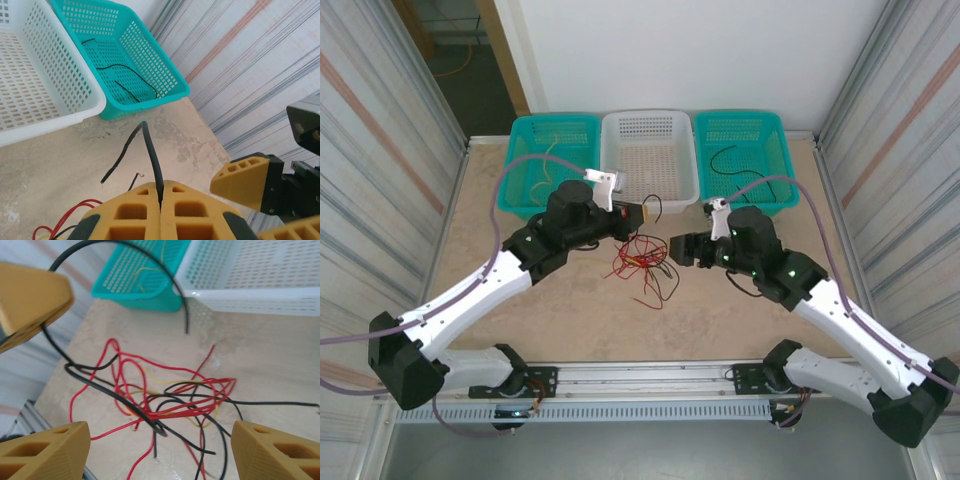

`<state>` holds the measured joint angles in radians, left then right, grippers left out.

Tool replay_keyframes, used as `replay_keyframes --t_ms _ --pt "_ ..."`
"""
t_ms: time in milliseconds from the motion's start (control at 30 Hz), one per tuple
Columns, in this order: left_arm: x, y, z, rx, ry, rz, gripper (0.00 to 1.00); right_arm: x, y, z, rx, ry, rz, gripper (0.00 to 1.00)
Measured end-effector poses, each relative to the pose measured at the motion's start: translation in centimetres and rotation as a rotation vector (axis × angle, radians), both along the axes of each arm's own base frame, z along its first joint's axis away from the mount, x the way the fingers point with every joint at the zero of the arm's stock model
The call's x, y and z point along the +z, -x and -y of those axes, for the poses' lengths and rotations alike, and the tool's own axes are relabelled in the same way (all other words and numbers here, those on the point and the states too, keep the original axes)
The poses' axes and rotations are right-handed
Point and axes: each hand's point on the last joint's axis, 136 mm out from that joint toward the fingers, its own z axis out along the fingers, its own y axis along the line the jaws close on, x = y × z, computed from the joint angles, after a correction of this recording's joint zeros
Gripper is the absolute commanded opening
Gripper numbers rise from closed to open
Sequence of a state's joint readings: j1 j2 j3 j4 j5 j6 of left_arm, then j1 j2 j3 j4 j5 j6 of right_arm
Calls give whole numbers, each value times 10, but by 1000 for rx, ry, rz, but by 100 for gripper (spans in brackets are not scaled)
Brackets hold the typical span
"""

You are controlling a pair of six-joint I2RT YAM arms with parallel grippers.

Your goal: Untangle the cables

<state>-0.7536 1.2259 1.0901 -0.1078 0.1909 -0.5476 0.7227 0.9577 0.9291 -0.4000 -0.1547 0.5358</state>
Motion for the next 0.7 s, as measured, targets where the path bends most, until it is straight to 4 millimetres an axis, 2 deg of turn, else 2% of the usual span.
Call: replay_keyframes --t_ms 133,333,433,467,567,600,700 --pt "0 1 1 -7 4 -5 0 -15 0 -19 61 41 -26 67" --pt "0 -4 -3 3 23 -27 0 -28 -4 -25 80 83 -42 49" --pt "4 -8 -7 12 54 -41 0 -33 -7 -27 77 97 -53 36" --pt "5 -10 -7 12 71 -46 0 -36 -8 -27 73 104 -58 26" --pt "5 -15 -12 24 100 -63 0 -43 -13 -25 53 123 -69 4" --pt "3 -17 -14 34 100 -70 0 -43 -16 -23 38 129 -66 0" --pt "-2 -22 -25 85 76 -84 0 -37 -28 -7 -24 120 -51 0"
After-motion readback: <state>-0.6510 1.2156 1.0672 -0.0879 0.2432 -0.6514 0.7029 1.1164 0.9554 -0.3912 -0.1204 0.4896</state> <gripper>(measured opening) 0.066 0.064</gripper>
